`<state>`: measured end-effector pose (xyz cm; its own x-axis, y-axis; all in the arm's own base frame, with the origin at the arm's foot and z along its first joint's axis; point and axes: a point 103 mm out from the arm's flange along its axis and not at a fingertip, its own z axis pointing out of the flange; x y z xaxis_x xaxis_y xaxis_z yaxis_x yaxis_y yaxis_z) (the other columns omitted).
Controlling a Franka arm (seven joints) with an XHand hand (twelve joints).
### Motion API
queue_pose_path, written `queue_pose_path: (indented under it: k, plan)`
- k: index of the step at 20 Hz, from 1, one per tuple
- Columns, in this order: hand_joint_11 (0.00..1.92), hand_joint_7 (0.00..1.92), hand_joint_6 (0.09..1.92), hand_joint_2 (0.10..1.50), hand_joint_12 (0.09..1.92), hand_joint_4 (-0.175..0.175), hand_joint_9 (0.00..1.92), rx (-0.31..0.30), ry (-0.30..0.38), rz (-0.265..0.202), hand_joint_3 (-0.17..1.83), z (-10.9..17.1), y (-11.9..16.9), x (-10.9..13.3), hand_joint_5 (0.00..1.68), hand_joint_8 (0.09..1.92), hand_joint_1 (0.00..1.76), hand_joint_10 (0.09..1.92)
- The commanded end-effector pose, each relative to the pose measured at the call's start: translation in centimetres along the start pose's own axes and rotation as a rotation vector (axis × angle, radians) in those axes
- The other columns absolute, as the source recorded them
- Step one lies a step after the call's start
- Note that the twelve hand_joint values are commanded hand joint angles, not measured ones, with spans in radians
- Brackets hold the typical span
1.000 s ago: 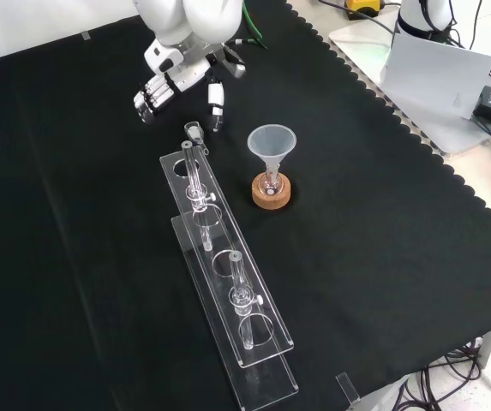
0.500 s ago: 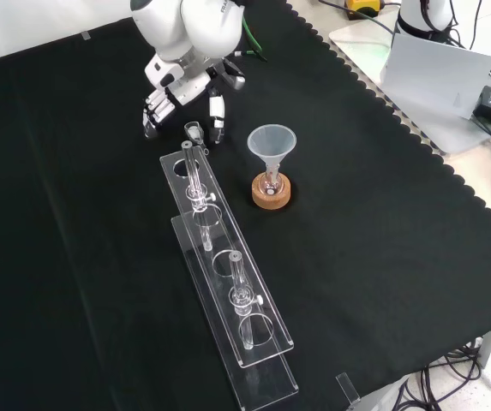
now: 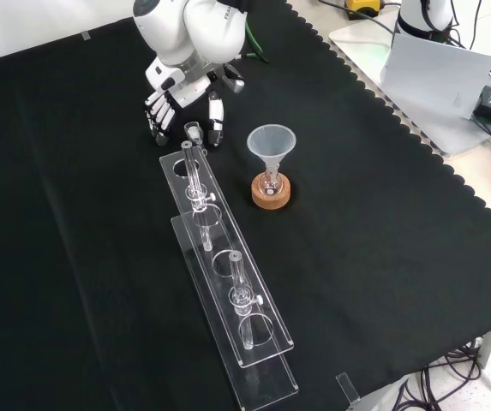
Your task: Pick up the weighing funnel.
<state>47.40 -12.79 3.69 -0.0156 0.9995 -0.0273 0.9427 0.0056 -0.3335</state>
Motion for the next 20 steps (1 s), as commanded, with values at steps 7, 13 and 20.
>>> queue_pose_path:
  k: [7,13,20]
  plan:
    - [0.00,0.95,0.27,0.64,1.38,0.104,0.70,-0.019,-0.016,0.013,0.34,0.26,-0.42,-0.98,0.84,0.42,0.86,0.45]
    - [0.00,1.12,0.52,0.54,1.50,0.172,0.87,-0.050,-0.015,0.012,0.57,0.28,-0.39,-0.78,1.00,0.49,0.90,0.39]
    - [0.00,1.27,0.54,0.53,1.56,0.175,0.97,-0.063,-0.038,0.020,0.61,0.41,-0.33,-0.86,1.11,0.57,0.93,0.39]
